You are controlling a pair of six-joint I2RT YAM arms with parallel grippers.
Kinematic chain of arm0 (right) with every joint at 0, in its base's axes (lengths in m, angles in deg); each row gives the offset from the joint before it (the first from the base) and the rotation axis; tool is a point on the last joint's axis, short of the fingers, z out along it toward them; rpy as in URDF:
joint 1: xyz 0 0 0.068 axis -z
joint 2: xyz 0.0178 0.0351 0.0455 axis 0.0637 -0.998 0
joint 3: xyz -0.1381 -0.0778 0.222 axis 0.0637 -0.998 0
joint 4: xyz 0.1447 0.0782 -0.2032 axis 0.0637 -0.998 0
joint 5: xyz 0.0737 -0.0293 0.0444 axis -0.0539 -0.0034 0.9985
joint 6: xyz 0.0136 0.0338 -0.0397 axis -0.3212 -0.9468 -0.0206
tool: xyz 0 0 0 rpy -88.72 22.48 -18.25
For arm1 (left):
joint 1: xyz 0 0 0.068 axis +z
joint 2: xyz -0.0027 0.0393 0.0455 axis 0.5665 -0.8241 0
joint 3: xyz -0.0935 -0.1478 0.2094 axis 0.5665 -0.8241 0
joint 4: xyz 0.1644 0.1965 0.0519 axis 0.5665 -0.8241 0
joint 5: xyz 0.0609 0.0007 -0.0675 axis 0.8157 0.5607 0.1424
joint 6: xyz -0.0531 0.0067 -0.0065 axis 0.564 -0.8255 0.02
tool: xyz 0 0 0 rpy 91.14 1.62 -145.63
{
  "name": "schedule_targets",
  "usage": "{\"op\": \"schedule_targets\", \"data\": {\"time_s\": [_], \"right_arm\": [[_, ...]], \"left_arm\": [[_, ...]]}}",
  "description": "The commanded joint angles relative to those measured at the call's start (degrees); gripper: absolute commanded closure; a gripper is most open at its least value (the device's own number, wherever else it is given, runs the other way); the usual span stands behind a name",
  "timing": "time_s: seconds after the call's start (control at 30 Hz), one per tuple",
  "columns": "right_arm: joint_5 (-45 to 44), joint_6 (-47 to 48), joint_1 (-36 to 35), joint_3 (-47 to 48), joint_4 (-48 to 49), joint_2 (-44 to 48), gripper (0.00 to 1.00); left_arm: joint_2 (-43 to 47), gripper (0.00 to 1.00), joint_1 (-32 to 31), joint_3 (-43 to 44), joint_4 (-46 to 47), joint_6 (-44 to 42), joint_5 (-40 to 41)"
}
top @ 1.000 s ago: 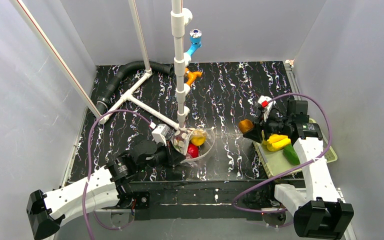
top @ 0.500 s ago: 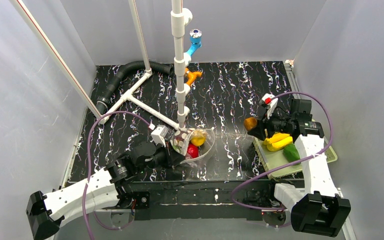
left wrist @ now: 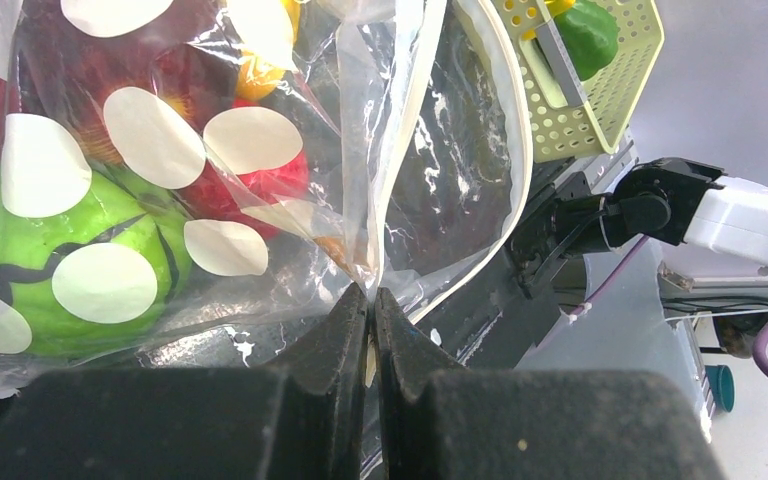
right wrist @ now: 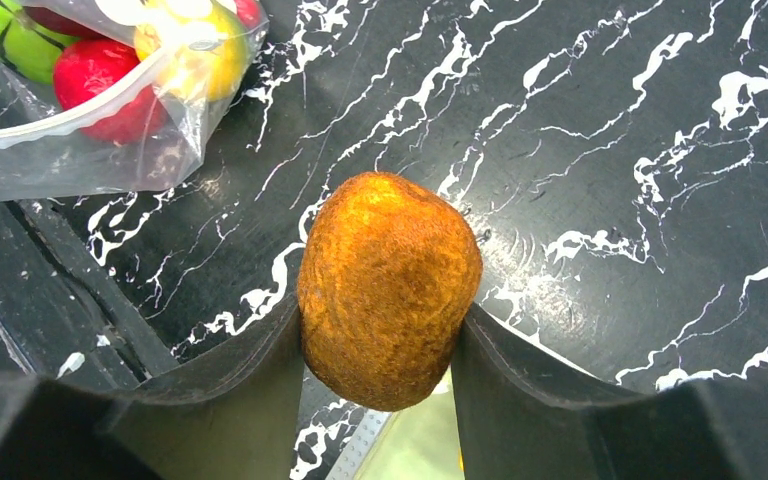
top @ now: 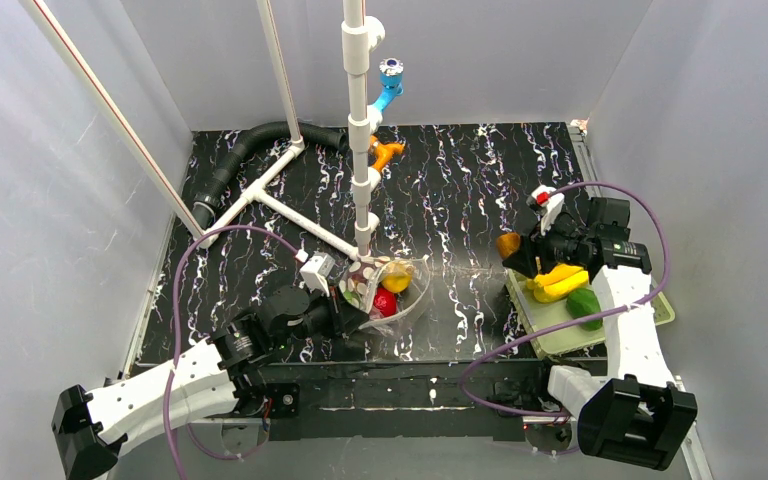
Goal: Open the zip-top bag and remove the fake food
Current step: Place the fake fruit in the bin.
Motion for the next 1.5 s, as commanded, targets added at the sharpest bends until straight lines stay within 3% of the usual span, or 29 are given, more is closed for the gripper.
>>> {"op": "schedule_targets", "data": {"time_s": [0.0,0.4,0.77,0.93,1.13,1.47], "right_arm": [[-1.0,-0.2,1.0,0.6,0.8,-1.0,0.94],[-5.8,-1.7,2.7,1.5,0.9,-4.0,0.93],[-16.0,-3.7,3.7,2.5,1.3,-7.3,0.93],[-20.4,-3.4,5.9,0.8,0.8,-3.7,0.92],[-29.4,-5.1,10.8,-3.9,6.6,2.1,0.81],[-41.4,-10.9,15.9,-4.7,15.6,-1.3,0.77]], "left_arm": [[0.7,0.96,-0.2,-0.5,1.1,-0.7,1.0],[1.1,0.96,-0.2,-1.2,1.5,-0.4,1.1],[1.5,0.96,-0.1,-1.3,1.0,-0.3,1.2],[2.6,0.96,-0.1,-1.2,-0.2,-0.5,1.6],[2.5,0.96,-0.1,-1.1,-0.3,-0.7,1.4],[3.6,0.96,-0.2,-1.2,-1.3,-0.9,1.8]]}}
